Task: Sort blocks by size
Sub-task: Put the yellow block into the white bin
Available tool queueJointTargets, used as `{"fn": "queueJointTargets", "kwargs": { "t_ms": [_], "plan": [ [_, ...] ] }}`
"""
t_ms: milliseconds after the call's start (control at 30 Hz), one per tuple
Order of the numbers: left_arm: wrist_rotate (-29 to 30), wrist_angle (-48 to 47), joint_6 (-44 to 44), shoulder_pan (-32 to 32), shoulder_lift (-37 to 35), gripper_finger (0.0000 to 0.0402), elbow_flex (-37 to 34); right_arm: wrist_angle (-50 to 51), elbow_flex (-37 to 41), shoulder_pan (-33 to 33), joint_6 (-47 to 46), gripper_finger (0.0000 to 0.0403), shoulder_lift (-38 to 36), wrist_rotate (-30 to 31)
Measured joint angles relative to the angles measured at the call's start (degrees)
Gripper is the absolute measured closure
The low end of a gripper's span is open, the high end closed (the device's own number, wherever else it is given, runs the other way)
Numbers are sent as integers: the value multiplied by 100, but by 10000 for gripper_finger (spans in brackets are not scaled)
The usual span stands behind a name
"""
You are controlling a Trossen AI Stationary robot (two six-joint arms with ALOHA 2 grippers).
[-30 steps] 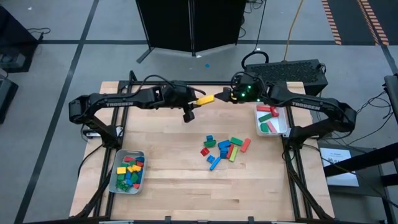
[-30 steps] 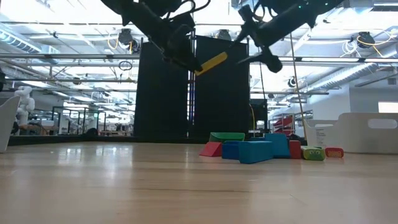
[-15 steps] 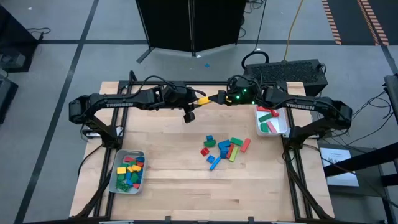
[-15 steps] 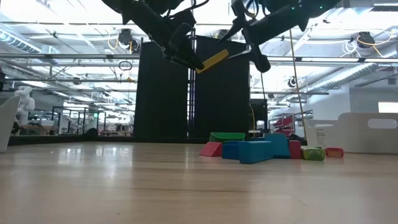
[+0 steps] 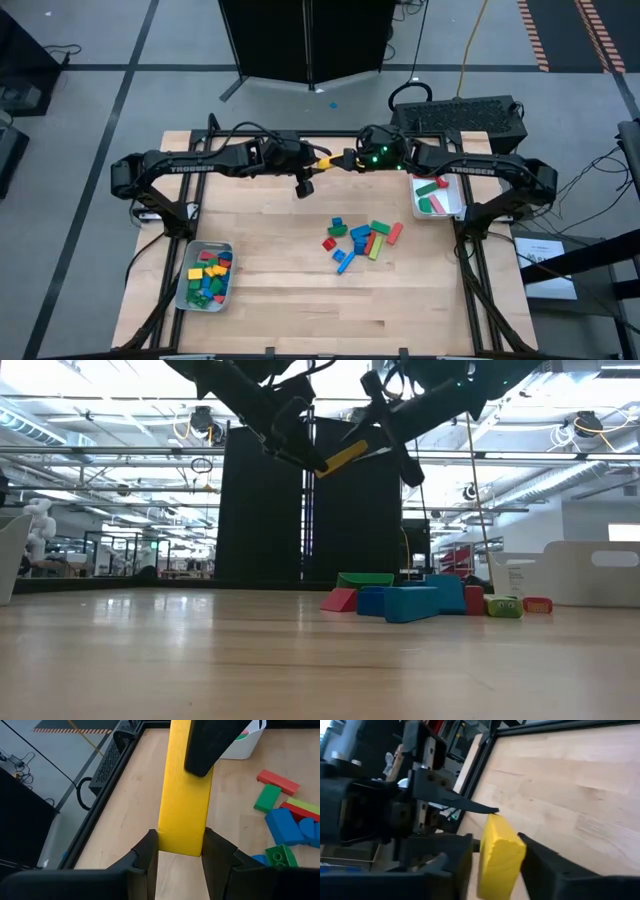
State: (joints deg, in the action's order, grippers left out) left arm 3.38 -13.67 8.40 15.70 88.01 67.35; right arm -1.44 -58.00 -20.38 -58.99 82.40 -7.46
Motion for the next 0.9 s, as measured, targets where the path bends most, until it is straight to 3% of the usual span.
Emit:
{"fn": "queueJointTargets", "kwargs": {
  "t_ms": [167, 333, 567, 733, 900],
  "plan": [
    [69, 0, 50, -2, 0, 300, 0, 35, 0, -10, 105, 366, 1, 16],
    [-4, 54, 95, -50, -13, 320, 7, 90, 11, -26, 273, 367, 3, -15],
    [119, 100, 138, -117, -11, 317, 5, 517, 2, -24, 335, 367, -43, 173],
    [445, 60, 142, -109, -9, 315, 5, 1883, 2, -124, 438, 367, -286, 656],
    [667, 63, 138, -116, -7, 314, 5, 4008, 0, -221, 205, 367, -767, 1542]
  ]
}}
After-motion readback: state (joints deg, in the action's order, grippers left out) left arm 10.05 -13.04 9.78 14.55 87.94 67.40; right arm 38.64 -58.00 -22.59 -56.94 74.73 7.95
